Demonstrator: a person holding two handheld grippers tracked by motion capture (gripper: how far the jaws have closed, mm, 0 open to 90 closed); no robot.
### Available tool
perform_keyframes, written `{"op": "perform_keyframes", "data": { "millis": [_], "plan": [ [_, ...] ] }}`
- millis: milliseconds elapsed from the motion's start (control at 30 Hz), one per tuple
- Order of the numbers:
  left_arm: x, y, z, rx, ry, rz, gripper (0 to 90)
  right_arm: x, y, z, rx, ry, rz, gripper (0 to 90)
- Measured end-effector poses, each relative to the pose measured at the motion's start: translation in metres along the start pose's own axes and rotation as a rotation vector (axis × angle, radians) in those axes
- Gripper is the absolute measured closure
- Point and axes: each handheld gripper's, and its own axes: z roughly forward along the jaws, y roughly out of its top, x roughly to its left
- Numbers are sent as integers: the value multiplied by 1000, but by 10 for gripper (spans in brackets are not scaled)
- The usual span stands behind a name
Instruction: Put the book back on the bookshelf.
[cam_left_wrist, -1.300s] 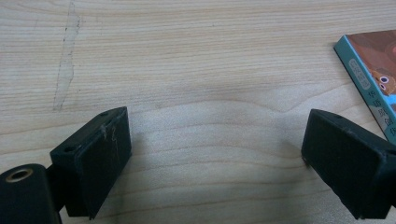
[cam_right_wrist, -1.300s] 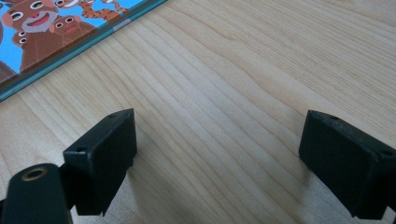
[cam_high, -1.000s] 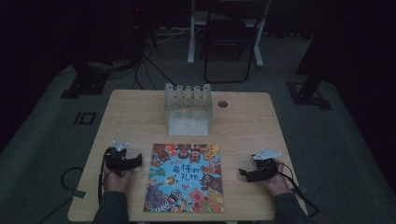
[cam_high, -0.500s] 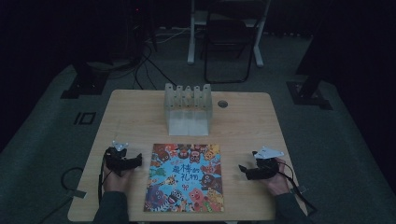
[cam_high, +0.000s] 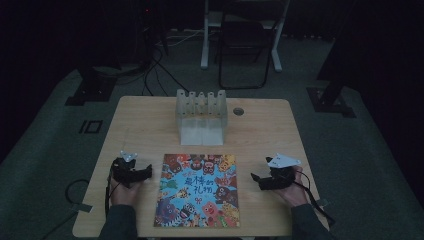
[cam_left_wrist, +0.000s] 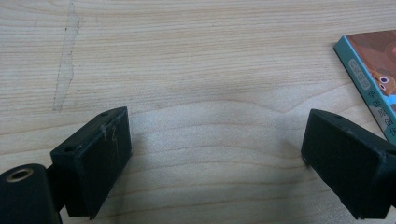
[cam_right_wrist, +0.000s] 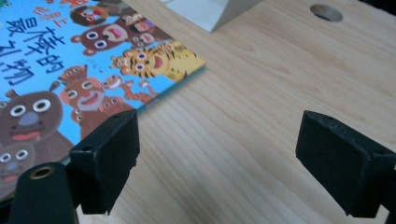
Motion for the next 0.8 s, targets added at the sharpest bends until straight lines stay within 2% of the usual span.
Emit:
{"op": "perform_keyframes", "data": {
  "millis": [400,800],
  "plan": [
    [0,0,0,0,0,0,83,7,23,5,-5,1,-51,131],
    [-1,0,0,1,0,0,88,15,42,17,0,4,-89,132]
  ]
}}
